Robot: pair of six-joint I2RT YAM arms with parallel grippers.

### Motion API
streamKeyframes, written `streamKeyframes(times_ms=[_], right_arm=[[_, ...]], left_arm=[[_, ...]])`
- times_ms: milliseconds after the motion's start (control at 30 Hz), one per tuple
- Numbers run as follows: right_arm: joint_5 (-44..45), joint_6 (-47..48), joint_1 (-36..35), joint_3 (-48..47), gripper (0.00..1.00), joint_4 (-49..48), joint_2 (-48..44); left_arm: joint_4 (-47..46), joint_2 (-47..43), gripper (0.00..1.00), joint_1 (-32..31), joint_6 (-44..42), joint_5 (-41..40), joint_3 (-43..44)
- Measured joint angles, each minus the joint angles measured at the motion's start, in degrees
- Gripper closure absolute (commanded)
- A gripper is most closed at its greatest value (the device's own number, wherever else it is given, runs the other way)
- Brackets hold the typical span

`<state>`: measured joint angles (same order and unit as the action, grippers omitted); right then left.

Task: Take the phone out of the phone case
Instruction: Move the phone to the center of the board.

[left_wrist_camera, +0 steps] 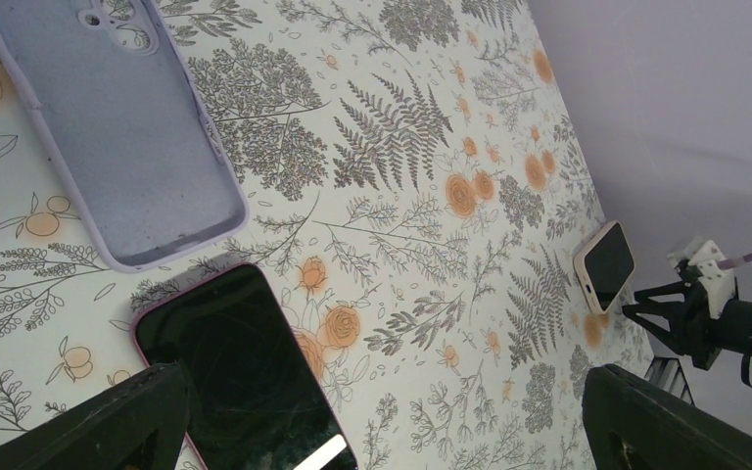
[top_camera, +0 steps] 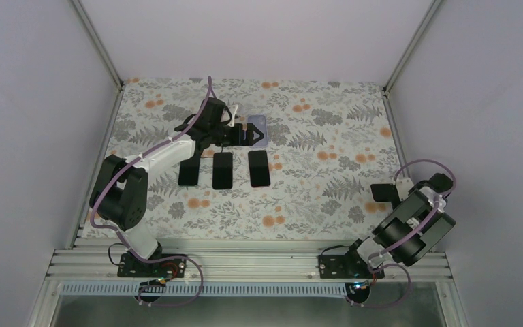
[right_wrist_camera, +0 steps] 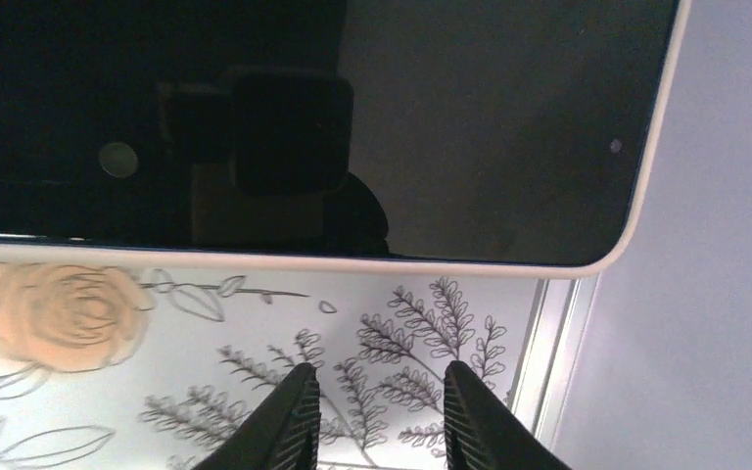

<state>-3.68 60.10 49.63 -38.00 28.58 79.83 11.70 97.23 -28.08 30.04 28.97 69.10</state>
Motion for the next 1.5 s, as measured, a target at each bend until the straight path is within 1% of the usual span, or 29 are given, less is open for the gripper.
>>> streamKeyframes(times_ms=[67,267,467,567,867,1033,1300,1500], right_arm=[[1.18,0.31,0.0,0.48,0.76,-2.03,1.27],[1.86,0.31,-0.02,0.07,0.77,-7.02,3.54],[1.97,-0.63,-1.44,-1.7,0.77,-8.5,5.81],[2.14,-2.34,-3.91,-2.89,0.77,-8.55,7.04],[1.29,-9.66,-15.98,-6.21,0.76,-8.15,10.21],[1.27,-12.87,-20.83,-9.55,0.76,-8.37,13.55],[2.69,-15.63,-23.74,-16.83,0.76,-11.56,20.9],[4.96,-16.15,-24.17,-22.84,0.76,-13.53,26.32]], left_arm=[[-0.02,0.0,0.0,0.0,0.02,0.02,0.0],[0.0,0.0,0.0,0.0,0.2,0.11,0.0],[0.0,0.0,0.0,0.0,0.2,0.13,0.0],[0.0,0.02,0.0,0.0,0.2,0.13,0.02],[0.04,1.09,0.0,0.0,0.22,0.17,0.33],[0.02,1.18,0.0,0.07,0.22,0.17,0.48],[0.02,1.88,0.0,0.11,0.24,0.22,0.9],[0.07,2.58,0.0,0.22,0.42,0.24,1.01]])
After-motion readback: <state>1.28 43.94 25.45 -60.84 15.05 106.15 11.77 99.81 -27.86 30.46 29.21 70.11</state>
